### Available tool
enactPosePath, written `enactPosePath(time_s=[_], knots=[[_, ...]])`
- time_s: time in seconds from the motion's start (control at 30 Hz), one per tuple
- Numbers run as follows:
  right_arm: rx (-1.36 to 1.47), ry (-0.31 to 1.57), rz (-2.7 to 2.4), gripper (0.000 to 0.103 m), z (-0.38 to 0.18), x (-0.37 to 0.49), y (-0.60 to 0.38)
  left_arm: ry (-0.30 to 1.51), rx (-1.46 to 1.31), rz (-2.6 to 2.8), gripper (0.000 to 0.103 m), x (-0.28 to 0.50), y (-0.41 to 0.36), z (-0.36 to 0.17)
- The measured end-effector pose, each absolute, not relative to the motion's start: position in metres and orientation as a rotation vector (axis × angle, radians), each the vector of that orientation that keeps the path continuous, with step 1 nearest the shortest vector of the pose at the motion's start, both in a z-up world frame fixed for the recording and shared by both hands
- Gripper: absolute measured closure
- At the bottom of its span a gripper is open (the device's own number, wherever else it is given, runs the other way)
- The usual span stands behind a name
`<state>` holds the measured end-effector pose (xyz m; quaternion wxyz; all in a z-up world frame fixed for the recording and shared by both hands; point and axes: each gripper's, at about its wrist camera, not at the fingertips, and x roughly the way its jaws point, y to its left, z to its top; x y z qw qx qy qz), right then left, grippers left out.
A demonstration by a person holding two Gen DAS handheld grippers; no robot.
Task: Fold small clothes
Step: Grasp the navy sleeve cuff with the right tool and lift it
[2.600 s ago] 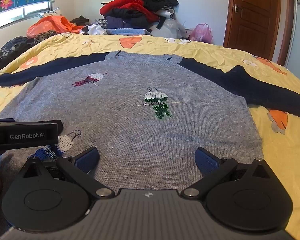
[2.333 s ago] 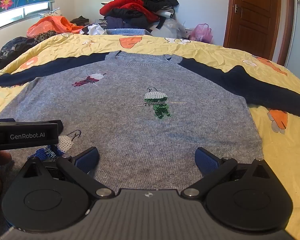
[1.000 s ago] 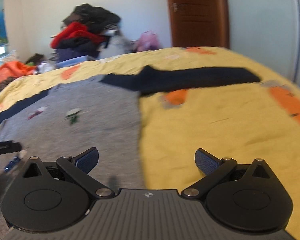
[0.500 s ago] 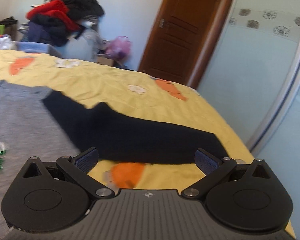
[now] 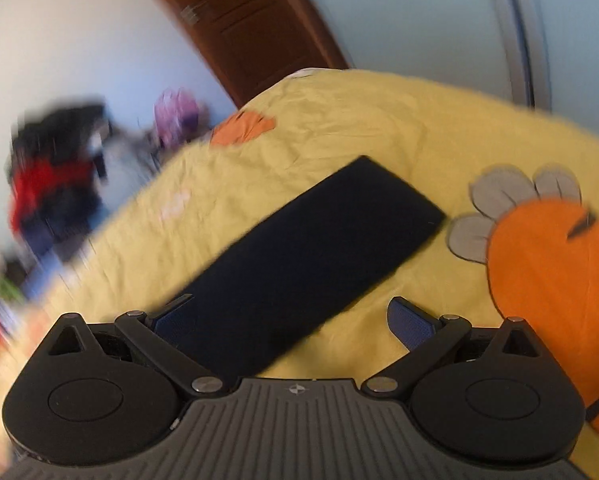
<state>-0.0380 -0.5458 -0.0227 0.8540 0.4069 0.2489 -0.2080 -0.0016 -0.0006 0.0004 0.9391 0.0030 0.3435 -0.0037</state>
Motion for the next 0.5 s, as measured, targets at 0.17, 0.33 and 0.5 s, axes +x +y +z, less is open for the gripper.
enactPosePath(time_s=[0.17, 0.33, 0.5], knots=[[1.008, 0.464, -0.391, 0.004, -0.040, -0.038, -0.577, 0.701, 0.006, -0.008, 0.000, -0.002, -0.001, 0.000], [1.084, 0.392, -0.413, 0.019, -0.048, -0.035, -0.597, 0.701, 0.006, -0.008, 0.000, -0.002, -0.001, 0.000], [1.063, 0.380, -0.469, 0.042, -0.050, -0.024, -0.603, 0.701, 0.007, -0.008, 0.000, -0.002, -0.001, 0.000]])
